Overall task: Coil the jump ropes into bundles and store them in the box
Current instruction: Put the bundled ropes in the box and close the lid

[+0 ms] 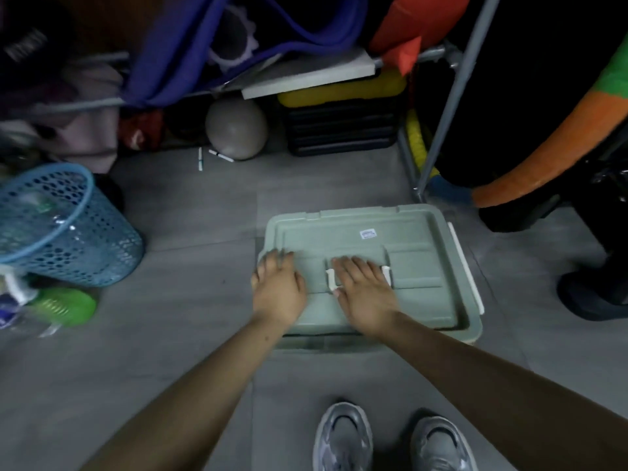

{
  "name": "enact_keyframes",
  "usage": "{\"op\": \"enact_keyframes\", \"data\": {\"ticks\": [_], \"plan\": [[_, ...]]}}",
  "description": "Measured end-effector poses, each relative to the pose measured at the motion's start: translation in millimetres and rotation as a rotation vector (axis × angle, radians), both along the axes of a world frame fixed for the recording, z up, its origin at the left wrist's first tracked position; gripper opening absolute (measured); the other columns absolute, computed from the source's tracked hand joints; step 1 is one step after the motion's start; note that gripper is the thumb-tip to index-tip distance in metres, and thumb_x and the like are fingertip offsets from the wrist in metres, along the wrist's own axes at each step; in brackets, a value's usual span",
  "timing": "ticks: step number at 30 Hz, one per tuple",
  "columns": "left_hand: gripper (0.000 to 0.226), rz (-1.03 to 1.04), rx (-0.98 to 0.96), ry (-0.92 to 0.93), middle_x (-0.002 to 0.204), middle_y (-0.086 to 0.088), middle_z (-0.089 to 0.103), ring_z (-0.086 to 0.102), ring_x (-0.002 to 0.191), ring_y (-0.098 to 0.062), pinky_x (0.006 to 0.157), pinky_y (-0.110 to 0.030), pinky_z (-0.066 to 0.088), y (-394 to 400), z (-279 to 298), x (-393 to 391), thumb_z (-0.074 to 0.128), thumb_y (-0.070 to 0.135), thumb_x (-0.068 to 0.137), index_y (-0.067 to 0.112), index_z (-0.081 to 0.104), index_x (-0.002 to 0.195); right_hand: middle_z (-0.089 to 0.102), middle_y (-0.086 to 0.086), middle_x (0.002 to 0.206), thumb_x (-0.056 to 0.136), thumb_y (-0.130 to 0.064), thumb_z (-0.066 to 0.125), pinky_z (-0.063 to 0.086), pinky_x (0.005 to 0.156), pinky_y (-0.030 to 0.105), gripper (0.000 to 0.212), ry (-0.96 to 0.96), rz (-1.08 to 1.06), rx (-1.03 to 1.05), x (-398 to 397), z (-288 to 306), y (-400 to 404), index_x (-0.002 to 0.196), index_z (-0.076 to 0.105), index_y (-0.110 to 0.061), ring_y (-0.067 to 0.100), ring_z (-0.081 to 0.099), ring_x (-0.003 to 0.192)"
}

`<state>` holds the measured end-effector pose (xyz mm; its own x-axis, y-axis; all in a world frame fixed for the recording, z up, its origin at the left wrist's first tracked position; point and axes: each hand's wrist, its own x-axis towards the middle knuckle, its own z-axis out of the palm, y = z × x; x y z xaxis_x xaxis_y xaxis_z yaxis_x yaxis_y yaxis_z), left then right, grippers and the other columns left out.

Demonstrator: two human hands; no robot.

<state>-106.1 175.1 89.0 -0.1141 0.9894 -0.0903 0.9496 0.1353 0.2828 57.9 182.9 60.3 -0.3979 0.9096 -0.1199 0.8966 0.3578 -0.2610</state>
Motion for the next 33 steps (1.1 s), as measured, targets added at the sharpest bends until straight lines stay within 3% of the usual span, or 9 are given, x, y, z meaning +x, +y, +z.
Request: {"op": "enact_keyframes", "data": {"ticks": [6, 8, 10, 13, 20, 22, 25, 28, 33], "plan": [[0.063, 0.197, -0.081, -0.418, 0.159, -0.013, 0.011, 0.019, 0.143, -0.030, 0.111, -0.037, 0.024, -24.1, -49.3, -35.6, 0.036, 0.032, 0.100, 0.015, 0.005, 0.153, 0.040, 0.013, 0.146, 0.086, -0.050, 0.020, 0.019, 0.114, 0.042, 0.069, 0.009, 0.036, -0.008, -50.2, -17.8, 4.8, 0.141, 0.042, -0.014, 0.034, 0.037, 0.133], [0.059, 0.327, -0.028, -0.590, 0.147, -0.012, 0.038, 0.039, 0.133, -0.028, 0.102, -0.031, 0.035, -23.0, -55.9, -39.3, 0.040, 0.037, 0.098, 0.014, 0.021, 0.149, 0.041, 0.012, 0.145, 0.088, -0.050, 0.022, 0.012, 0.110, 0.038, 0.066, -0.014, -0.004, 0.042, -54.5, -25.7, 2.2, 0.141, 0.041, -0.017, 0.032, 0.034, 0.133], [0.051, 0.473, -0.060, -0.790, 0.125, -0.001, 0.056, 0.054, 0.116, -0.024, 0.088, -0.026, 0.039, -17.9, -55.2, -41.7, 0.045, 0.044, 0.096, 0.022, 0.036, 0.140, 0.049, 0.012, 0.139, 0.089, -0.049, 0.029, 0.021, 0.107, 0.040, 0.061, -0.024, -0.029, 0.101, -54.1, -30.3, 2.6, 0.137, 0.048, -0.017, 0.032, 0.041, 0.126], [0.044, 0.554, -0.072, -0.967, 0.109, 0.007, 0.061, 0.061, 0.105, -0.020, 0.086, -0.030, 0.046, -10.6, -61.4, -44.5, 0.053, 0.048, 0.091, 0.029, 0.046, 0.131, 0.050, 0.013, 0.137, 0.089, -0.048, 0.031, 0.031, 0.106, 0.042, 0.060, -0.021, -0.012, 0.130, -54.5, -33.4, 3.4, 0.136, 0.049, -0.017, 0.036, 0.047, 0.123], [0.068, 0.560, -0.151, -1.180, 0.106, 0.003, 0.072, 0.069, 0.095, -0.016, 0.090, -0.041, 0.054, -7.3, -63.9, -54.5, 0.067, 0.064, 0.064, 0.029, 0.060, 0.121, 0.039, 0.012, 0.147, 0.090, -0.051, 0.021, 0.014, 0.107, 0.041, 0.064, -0.042, 0.004, 0.102, -54.7, -33.2, 3.2, 0.144, 0.036, -0.019, 0.035, 0.034, 0.132], [0.078, 0.564, -0.190, -1.153, 0.112, 0.003, 0.070, 0.067, 0.100, -0.017, 0.093, -0.042, 0.052, -6.6, -62.5, -55.7, 0.066, 0.070, 0.057, 0.031, 0.057, 0.124, 0.035, 0.012, 0.149, 0.089, -0.052, 0.018, 0.011, 0.107, 0.039, 0.066, -0.048, 0.009, 0.107, -54.3, -33.9, 4.1, 0.145, 0.033, -0.020, 0.034, 0.031, 0.134], [0.085, 0.674, -0.181, -0.784, 0.129, -0.008, 0.052, 0.046, 0.123, -0.028, 0.108, -0.041, 0.036, -7.5, -58.0, -52.6, 0.064, 0.074, 0.064, 0.032, 0.044, 0.136, 0.038, 0.013, 0.147, 0.089, -0.052, 0.021, 0.015, 0.107, 0.041, 0.065, -0.024, -0.005, 0.118, -54.2, -34.9, 4.0, 0.144, 0.037, -0.020, 0.035, 0.035, 0.133], [0.067, 0.704, 0.022, -0.525, 0.117, -0.016, 0.052, 0.043, 0.119, -0.032, 0.095, -0.034, 0.037, -11.3, -52.6, -45.6, 0.069, 0.056, 0.073, 0.015, 0.055, 0.123, 0.042, 0.013, 0.144, 0.090, -0.051, 0.024, 0.017, 0.105, 0.041, 0.063, -0.018, -0.006, 0.131, -54.4, -36.2, 3.9, 0.142, 0.040, -0.019, 0.035, 0.039, 0.130], [0.048, 0.576, 0.075, -0.496, 0.110, -0.018, 0.062, 0.058, 0.102, -0.035, 0.078, -0.031, 0.043, -8.8, -48.5, -39.8, 0.065, 0.041, 0.085, 0.003, 0.056, 0.113, 0.049, 0.014, 0.138, 0.089, -0.049, 0.030, 0.022, 0.101, 0.041, 0.060, -0.026, -0.004, 0.165, -53.5, -38.3, 3.5, 0.137, 0.047, -0.017, 0.036, 0.047, 0.123]]}}
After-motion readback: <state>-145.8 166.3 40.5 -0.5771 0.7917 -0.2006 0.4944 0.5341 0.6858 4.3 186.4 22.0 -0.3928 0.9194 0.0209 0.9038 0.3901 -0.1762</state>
